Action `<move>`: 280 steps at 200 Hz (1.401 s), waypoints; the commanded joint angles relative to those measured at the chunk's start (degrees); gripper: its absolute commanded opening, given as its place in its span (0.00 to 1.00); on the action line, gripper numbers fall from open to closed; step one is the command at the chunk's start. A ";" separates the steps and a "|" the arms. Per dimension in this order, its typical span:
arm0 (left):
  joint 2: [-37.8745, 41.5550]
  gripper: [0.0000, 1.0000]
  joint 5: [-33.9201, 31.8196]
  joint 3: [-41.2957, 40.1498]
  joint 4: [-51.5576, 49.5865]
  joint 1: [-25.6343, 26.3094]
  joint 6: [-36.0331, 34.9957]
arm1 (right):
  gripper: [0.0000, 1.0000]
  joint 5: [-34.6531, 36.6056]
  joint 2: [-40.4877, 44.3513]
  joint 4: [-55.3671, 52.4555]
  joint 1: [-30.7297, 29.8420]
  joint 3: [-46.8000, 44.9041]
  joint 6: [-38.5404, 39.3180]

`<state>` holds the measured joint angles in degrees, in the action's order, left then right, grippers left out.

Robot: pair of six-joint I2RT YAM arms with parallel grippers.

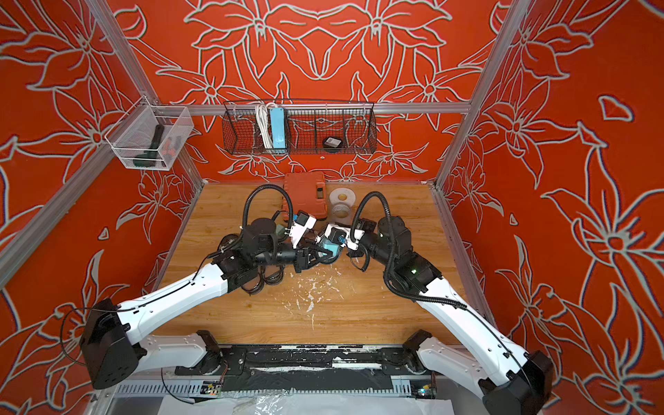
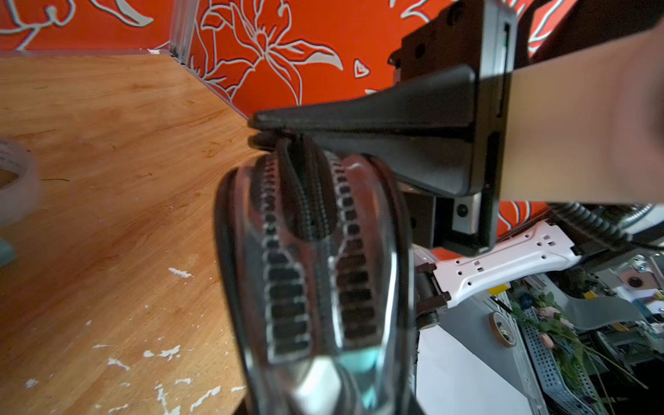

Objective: Pack away charging kits
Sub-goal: Zip the zipper on the storage bag.

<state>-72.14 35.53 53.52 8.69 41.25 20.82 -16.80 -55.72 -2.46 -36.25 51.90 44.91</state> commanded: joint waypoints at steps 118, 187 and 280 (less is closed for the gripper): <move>5.27 0.67 -1.60 -13.90 47.95 1.70 6.14 | 0.00 -14.82 2.35 20.13 -2.46 1.33 -27.06; 2.52 0.67 -7.02 -15.99 66.40 2.82 10.14 | 0.00 -7.66 2.67 28.00 -3.62 -0.27 -34.53; -2.69 0.54 -15.01 -14.03 76.27 4.71 16.04 | 0.00 3.26 -0.26 32.78 -11.80 0.66 -36.42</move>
<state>-74.00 23.09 37.60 79.61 45.50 34.11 -15.33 -55.77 27.44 -46.35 50.78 9.65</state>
